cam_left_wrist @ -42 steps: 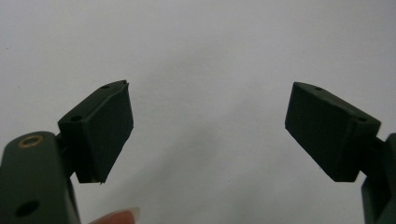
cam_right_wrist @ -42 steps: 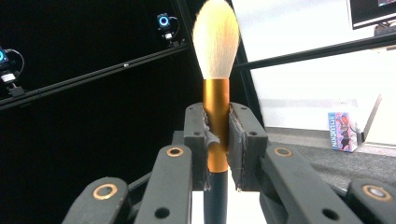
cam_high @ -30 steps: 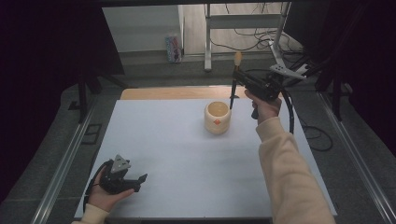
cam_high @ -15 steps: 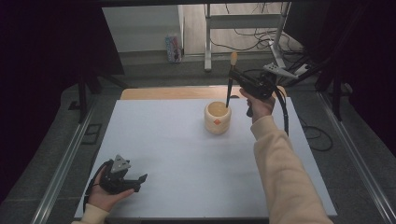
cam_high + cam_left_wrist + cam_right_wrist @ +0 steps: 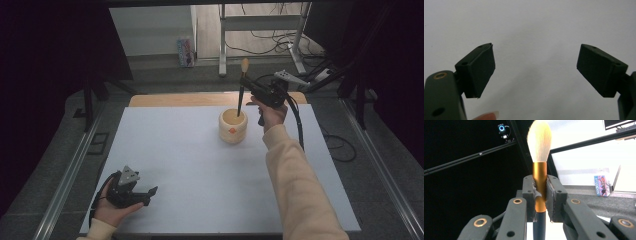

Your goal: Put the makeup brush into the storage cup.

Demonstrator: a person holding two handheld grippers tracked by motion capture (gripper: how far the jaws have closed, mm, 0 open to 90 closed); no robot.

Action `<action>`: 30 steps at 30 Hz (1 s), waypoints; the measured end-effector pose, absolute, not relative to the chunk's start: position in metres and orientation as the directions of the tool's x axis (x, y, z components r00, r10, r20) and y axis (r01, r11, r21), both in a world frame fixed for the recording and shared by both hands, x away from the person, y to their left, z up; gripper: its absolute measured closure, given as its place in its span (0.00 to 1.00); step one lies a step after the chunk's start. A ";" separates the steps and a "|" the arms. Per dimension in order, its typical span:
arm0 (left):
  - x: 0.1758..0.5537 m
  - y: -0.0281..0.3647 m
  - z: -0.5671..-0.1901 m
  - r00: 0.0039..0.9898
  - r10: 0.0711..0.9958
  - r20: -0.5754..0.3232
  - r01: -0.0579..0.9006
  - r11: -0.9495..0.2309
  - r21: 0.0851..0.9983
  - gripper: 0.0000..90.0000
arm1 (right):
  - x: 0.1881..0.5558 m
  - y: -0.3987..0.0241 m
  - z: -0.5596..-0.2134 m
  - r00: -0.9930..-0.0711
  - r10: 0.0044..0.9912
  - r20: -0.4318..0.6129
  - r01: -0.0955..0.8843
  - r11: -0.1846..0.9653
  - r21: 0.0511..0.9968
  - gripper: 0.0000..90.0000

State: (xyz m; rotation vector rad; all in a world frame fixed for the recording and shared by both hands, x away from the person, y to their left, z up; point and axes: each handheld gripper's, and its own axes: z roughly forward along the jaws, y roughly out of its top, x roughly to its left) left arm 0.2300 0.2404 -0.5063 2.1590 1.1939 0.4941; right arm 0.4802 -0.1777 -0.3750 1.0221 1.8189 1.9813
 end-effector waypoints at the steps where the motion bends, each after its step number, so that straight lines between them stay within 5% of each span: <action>1: 0.230 0.240 -0.506 0.522 0.852 0.027 0.623 -0.403 0.671 0.18 | 0.481 -0.177 -0.376 -0.717 0.622 0.315 0.264 -0.176 0.948 0.87; 30: 0.230 0.241 -0.507 0.524 0.851 0.027 0.622 -0.404 0.670 0.17 | 0.492 -0.160 -0.401 -0.718 0.633 0.290 0.256 -0.148 0.955 0.87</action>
